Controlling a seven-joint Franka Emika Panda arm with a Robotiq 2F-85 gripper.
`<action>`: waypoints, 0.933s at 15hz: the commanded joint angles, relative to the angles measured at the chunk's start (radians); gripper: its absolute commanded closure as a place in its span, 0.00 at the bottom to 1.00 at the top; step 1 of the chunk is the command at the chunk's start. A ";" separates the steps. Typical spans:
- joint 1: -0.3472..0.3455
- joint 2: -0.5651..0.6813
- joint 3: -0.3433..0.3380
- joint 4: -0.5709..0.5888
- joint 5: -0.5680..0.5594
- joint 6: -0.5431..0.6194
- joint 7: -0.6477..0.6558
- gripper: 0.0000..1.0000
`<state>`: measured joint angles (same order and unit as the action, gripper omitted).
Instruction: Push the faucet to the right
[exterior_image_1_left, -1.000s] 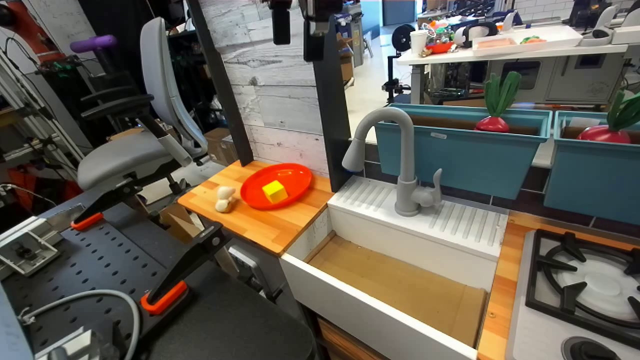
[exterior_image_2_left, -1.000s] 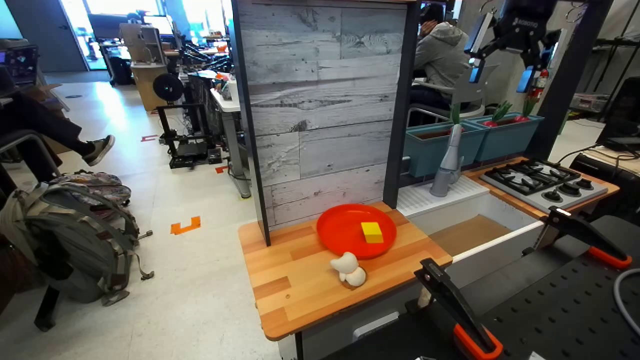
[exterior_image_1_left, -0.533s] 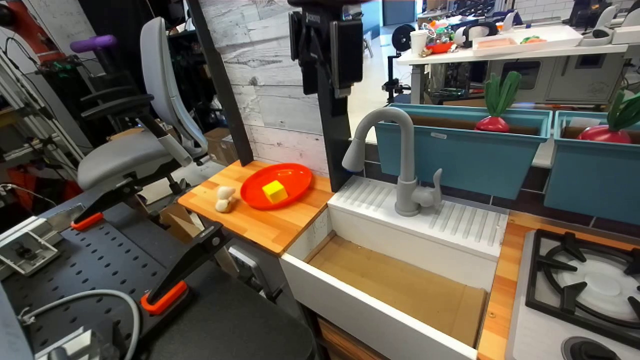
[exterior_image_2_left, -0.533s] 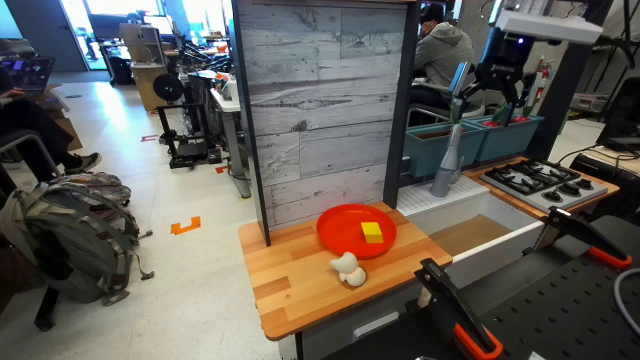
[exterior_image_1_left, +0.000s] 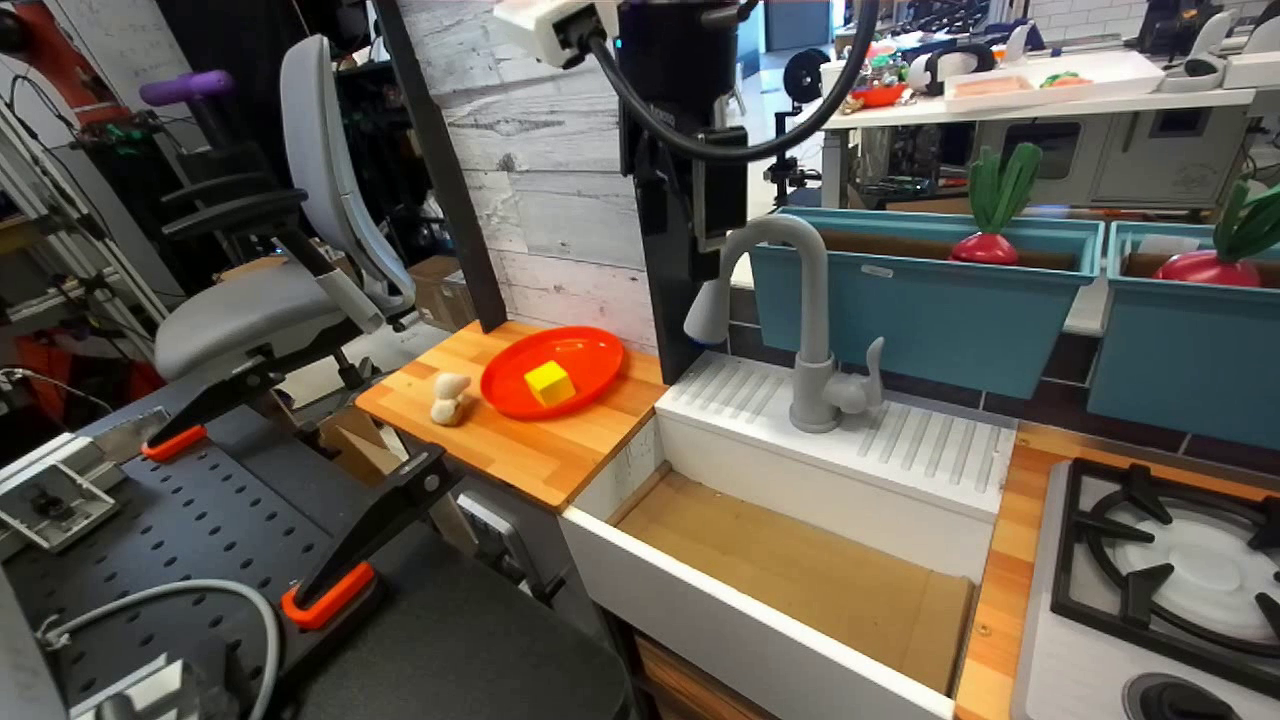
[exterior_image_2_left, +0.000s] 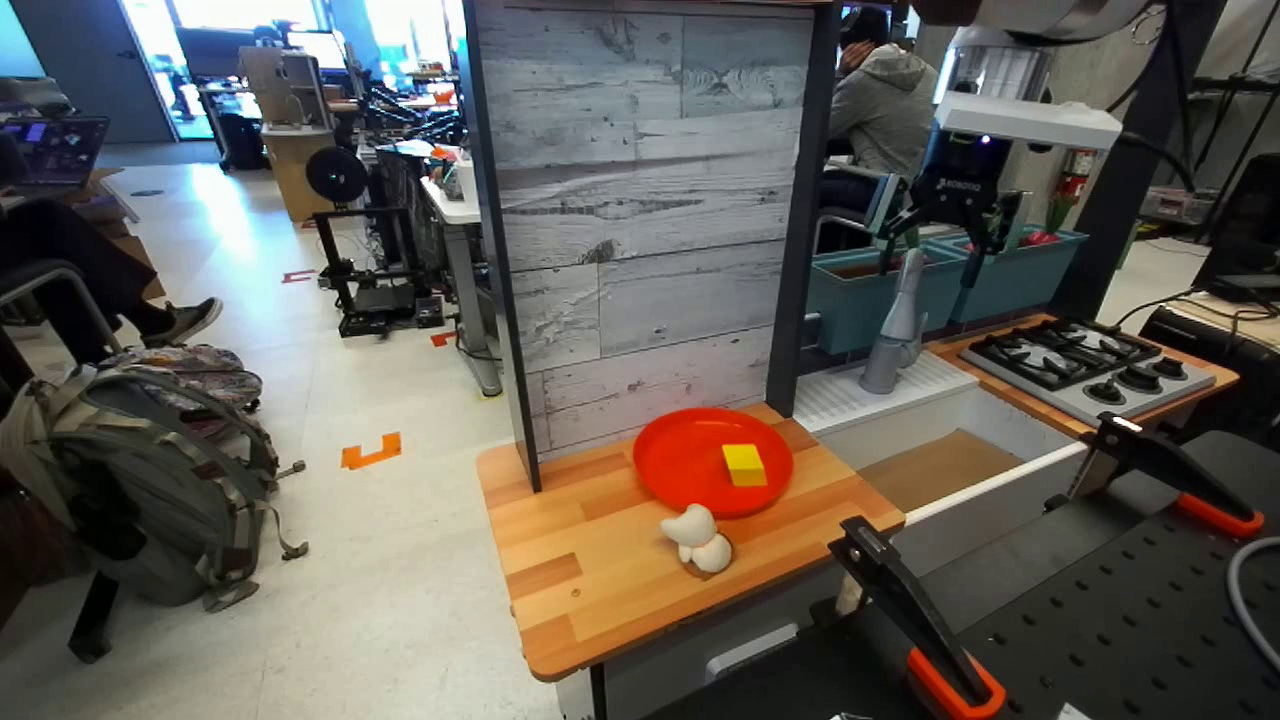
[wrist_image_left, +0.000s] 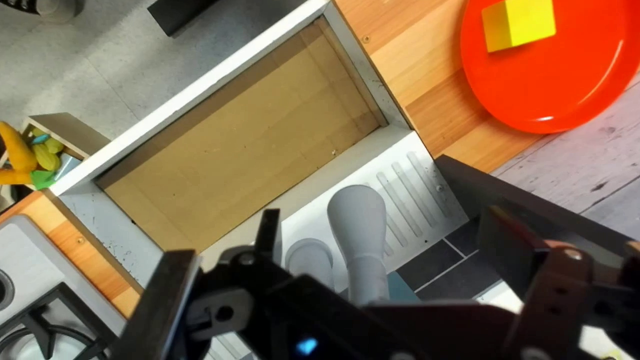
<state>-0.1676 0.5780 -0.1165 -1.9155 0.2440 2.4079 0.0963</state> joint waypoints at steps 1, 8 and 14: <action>-0.018 0.056 0.021 0.071 0.024 0.037 0.022 0.00; -0.029 0.098 0.022 0.136 0.022 0.036 0.037 0.42; -0.034 0.126 0.017 0.173 0.015 0.029 0.044 0.88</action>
<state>-0.1824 0.6751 -0.1130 -1.7825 0.2447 2.4354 0.1334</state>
